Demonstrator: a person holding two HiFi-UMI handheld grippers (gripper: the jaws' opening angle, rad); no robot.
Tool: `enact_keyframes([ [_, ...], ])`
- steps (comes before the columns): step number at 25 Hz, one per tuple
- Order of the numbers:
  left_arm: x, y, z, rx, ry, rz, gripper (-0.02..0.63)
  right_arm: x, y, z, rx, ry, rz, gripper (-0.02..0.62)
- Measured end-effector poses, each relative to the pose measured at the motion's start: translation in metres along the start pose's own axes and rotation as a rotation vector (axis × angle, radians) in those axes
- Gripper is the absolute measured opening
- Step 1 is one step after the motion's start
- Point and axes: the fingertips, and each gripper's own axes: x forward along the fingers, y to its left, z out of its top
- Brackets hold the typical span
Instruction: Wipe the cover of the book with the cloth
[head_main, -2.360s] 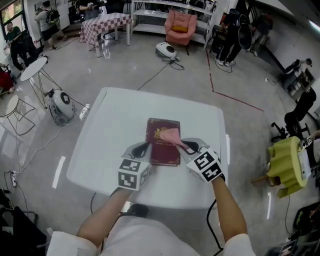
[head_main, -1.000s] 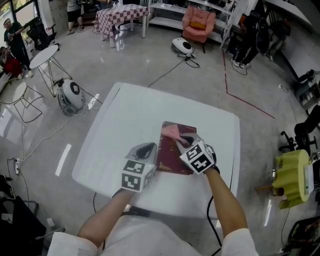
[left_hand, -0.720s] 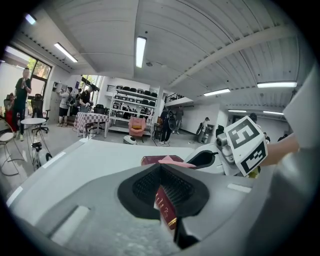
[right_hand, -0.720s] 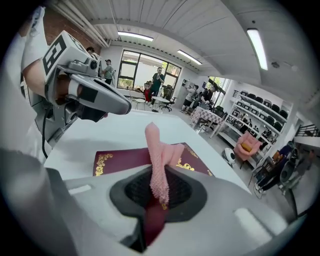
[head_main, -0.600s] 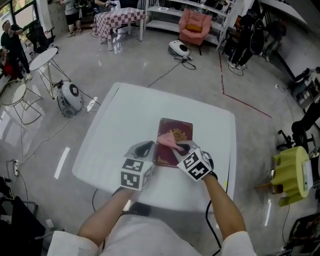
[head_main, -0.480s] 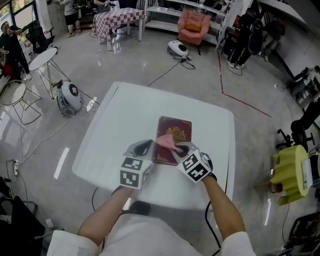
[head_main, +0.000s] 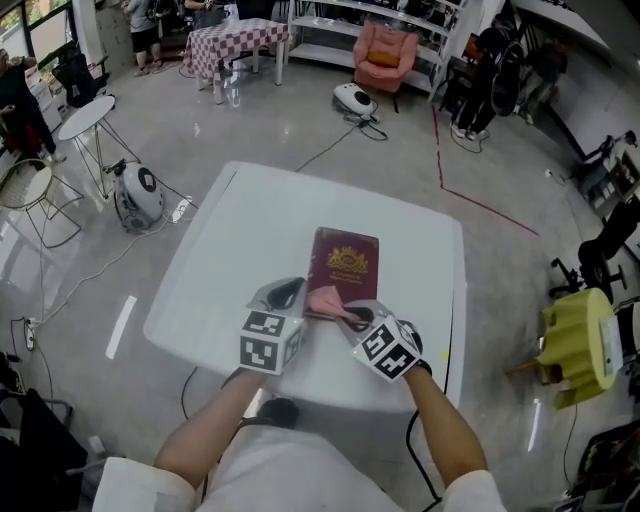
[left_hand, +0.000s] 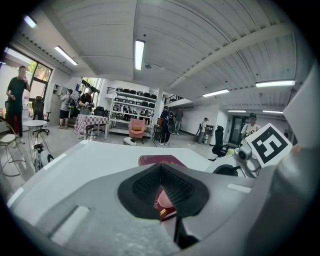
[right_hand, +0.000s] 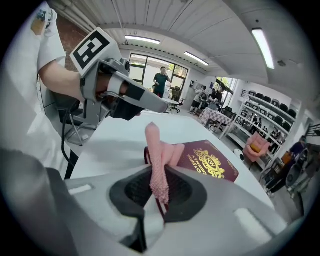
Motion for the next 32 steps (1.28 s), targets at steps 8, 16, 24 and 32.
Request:
enact_keyframes([
  [8,0.008,0.004,-0.004,-0.018,0.010,0.019,0.006,-0.012,-0.037,0.012,-0.070,-0.012,-0.018,0.038],
  [16,0.027,0.034,-0.004,0.000,0.029,0.044,0.006,0.038,-0.130,0.063,-0.182,0.007,-0.101,0.038],
  [24,0.041,0.074,-0.014,-0.023,0.064,0.061,0.006,0.120,-0.153,0.085,-0.218,0.068,-0.016,0.038],
  [32,0.044,0.098,-0.019,-0.049,0.072,0.074,0.006,0.159,-0.151,0.084,-0.206,0.111,0.031,0.038],
])
